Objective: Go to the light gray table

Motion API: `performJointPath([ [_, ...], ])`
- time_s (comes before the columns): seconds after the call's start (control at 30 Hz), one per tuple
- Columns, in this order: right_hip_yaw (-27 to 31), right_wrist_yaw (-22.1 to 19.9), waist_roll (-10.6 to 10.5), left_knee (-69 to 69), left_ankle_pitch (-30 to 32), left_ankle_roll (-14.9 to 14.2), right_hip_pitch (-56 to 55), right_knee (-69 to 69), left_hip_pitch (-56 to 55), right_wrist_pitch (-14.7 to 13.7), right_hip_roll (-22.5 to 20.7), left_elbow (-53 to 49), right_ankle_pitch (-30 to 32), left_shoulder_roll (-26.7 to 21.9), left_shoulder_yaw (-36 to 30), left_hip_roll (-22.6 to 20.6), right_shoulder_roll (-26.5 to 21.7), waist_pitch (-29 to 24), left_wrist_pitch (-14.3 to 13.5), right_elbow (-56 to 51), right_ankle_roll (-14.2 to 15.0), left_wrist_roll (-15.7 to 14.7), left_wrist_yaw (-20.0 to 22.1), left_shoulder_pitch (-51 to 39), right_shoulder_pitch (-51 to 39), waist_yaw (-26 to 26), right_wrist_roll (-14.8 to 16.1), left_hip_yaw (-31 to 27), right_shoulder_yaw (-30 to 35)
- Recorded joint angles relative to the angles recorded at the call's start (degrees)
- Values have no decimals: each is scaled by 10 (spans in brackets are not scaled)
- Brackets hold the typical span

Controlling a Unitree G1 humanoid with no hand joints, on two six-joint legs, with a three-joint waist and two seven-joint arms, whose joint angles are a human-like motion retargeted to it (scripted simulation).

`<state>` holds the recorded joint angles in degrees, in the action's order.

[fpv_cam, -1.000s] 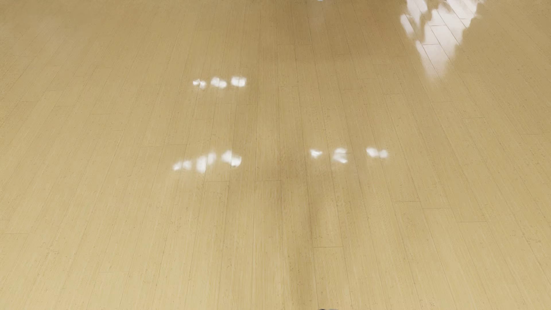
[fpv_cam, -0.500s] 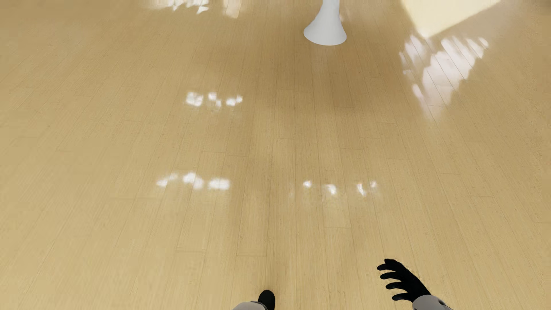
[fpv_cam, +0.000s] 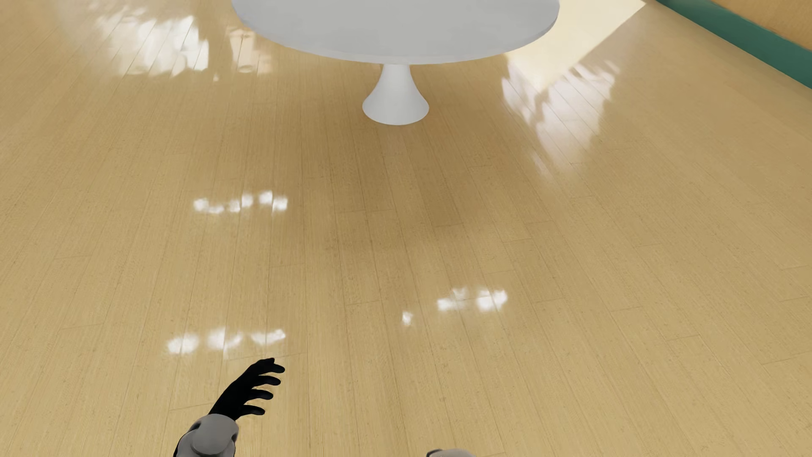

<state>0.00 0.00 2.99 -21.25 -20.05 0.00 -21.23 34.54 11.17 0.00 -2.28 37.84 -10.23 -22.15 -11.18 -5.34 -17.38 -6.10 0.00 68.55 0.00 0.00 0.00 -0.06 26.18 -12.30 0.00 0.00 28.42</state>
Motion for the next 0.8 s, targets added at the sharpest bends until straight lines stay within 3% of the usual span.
performJointPath([
  [0.07,0,0,5,-6,-9,0,13,-113,26,0,15,-12,-10,6,-27,6,9,2,0,2,0,0,0,1,-6,-11,0,0,19],
  [0.13,0,0,1,-22,1,0,19,-107,49,0,23,-2,20,20,-69,18,14,5,0,-6,0,0,0,22,-22,-13,0,0,18],
  [0.2,0,0,-22,-52,51,0,24,-62,64,0,9,37,115,39,-104,40,10,14,0,-27,0,0,0,67,-40,2,0,0,-27],
  [0.23,0,0,-37,-87,100,0,34,-44,59,0,-5,70,129,48,-121,50,4,19,0,-46,0,0,0,97,-48,17,0,0,-53],
  [0.3,0,0,-60,-216,228,0,83,-30,6,0,-29,160,93,55,-165,69,-15,21,0,-99,0,0,0,148,-64,47,0,0,-96],
  [0.33,0,0,-70,-305,263,0,115,-34,-42,0,-41,204,67,54,-189,79,-27,17,0,-125,0,0,0,167,-75,58,0,0,-113],
  [0.4,0,0,-83,-483,239,0,173,-46,-148,0,-62,269,26,45,-209,82,-51,8,0,-149,0,0,0,199,-110,83,0,0,-152],
  [0.47,0,0,-84,-550,208,0,219,-54,-237,0,-72,304,0,32,-199,72,-70,3,0,-143,0,0,0,231,-155,125,0,0,-185],
  [0.53,0,0,-88,-469,213,0,263,-62,-295,0,-77,308,-20,22,-191,63,-87,-1,0,-147,0,0,0,259,-189,164,0,0,-211],
  [0.63,0,0,-100,-198,237,0,328,-83,-316,0,-86,276,-62,24,-173,58,-110,2,0,-189,0,0,0,290,-210,209,0,0,-226],
  [0.73,0,0,-117,2,139,0,366,-91,-311,0,-94,232,-114,54,-151,74,-120,22,0,-224,0,0,0,313,-216,236,0,0,-231],
  [0.8,0,0,-117,11,79,0,374,-81,-312,0,-92,232,-128,74,-165,89,-105,32,0,-221,0,0,0,305,-213,241,0,0,-235],
])
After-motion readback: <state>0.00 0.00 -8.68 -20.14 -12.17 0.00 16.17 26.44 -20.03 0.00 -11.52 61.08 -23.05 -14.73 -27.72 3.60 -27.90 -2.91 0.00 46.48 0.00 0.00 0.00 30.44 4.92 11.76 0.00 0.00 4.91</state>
